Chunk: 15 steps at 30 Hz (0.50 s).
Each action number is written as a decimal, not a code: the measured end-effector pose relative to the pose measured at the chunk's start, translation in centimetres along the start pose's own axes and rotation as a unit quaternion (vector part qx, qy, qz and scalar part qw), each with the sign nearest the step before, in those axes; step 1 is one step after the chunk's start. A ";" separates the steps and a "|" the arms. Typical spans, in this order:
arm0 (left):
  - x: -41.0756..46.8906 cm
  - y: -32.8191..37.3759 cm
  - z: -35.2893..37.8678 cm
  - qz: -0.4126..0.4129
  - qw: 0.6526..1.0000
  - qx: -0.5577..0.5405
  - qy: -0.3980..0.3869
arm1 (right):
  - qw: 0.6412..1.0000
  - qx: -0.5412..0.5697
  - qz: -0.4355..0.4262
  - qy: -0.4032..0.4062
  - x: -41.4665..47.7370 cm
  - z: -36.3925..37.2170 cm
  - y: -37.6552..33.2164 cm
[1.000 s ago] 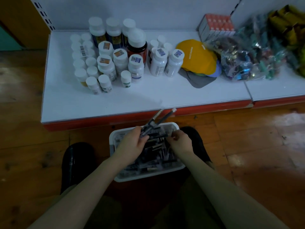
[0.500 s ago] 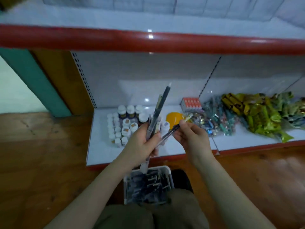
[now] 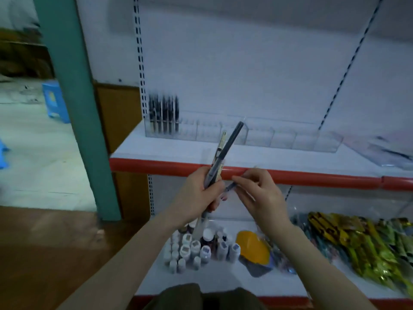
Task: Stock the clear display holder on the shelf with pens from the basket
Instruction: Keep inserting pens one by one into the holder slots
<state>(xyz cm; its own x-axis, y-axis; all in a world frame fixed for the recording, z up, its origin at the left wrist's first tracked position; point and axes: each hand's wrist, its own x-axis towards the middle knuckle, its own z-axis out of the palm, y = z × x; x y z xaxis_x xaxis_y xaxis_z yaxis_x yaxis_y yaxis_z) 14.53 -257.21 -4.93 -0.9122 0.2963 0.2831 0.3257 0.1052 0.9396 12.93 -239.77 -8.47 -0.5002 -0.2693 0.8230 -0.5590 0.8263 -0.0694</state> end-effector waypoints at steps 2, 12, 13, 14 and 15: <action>0.6 0.7 -0.9 0.008 1.000 -0.002 0.028 | 1.000 0.003 -0.020 0.021 2.2 0.2 0.3; 6.9 2.0 -8.5 -0.002 0.969 -0.057 0.240 | 0.955 0.213 0.204 -0.009 17.0 4.1 -0.3; 7.6 2.0 -9.1 0.006 0.967 -0.060 0.249 | 0.944 0.240 0.226 -0.010 18.4 5.0 -0.3; 8.1 1.9 -9.7 0.013 0.965 -0.066 0.254 | 0.934 0.262 0.244 -0.011 19.7 5.8 -0.4; 8.6 1.8 -10.2 0.018 0.964 -0.074 0.256 | 0.926 0.276 0.256 -0.013 20.8 6.8 -0.4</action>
<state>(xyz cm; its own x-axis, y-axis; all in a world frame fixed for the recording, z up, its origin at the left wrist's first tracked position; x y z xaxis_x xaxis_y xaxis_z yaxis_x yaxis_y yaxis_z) 4.72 -264.15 1.19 -0.9164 -0.2149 0.3377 0.3543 -0.0433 0.9341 -1.71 -249.09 4.89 -0.8046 0.0698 0.5897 -0.4940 0.4723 -0.7300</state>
